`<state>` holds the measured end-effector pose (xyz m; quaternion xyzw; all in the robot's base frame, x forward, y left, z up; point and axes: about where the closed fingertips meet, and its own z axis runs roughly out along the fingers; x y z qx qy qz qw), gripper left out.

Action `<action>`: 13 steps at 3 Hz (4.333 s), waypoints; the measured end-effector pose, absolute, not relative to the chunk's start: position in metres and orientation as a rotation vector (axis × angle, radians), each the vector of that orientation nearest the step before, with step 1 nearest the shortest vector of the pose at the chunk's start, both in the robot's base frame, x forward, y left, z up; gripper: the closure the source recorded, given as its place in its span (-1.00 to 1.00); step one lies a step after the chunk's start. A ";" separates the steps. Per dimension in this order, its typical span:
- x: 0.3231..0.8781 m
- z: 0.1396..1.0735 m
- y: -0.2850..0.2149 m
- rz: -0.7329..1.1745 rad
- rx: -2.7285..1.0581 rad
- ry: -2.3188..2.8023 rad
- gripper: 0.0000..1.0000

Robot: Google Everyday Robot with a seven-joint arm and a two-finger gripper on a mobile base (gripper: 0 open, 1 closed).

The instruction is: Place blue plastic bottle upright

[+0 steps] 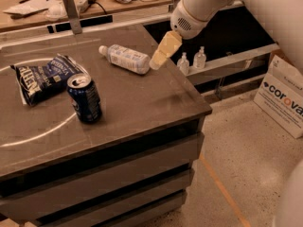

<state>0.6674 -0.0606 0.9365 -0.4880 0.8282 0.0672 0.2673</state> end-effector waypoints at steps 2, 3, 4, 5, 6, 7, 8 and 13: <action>0.717 0.896 0.009 0.249 -1.374 2.288 -1.00; 0.728 0.885 0.036 0.266 -1.415 2.293 -1.00; 0.743 0.876 0.077 0.283 -1.498 2.281 -0.95; 0.749 0.870 0.096 0.286 -1.542 2.275 -0.52; 0.752 0.865 0.114 0.285 -1.601 2.268 -0.04; 0.751 0.862 0.126 0.286 -1.648 2.258 0.42; 0.745 0.866 0.134 0.296 -1.695 2.228 0.89; 0.698 0.990 0.075 1.064 -1.314 1.395 1.00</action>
Offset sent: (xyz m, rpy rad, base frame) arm 0.0697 0.0979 -0.0515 -0.0059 0.1227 0.0410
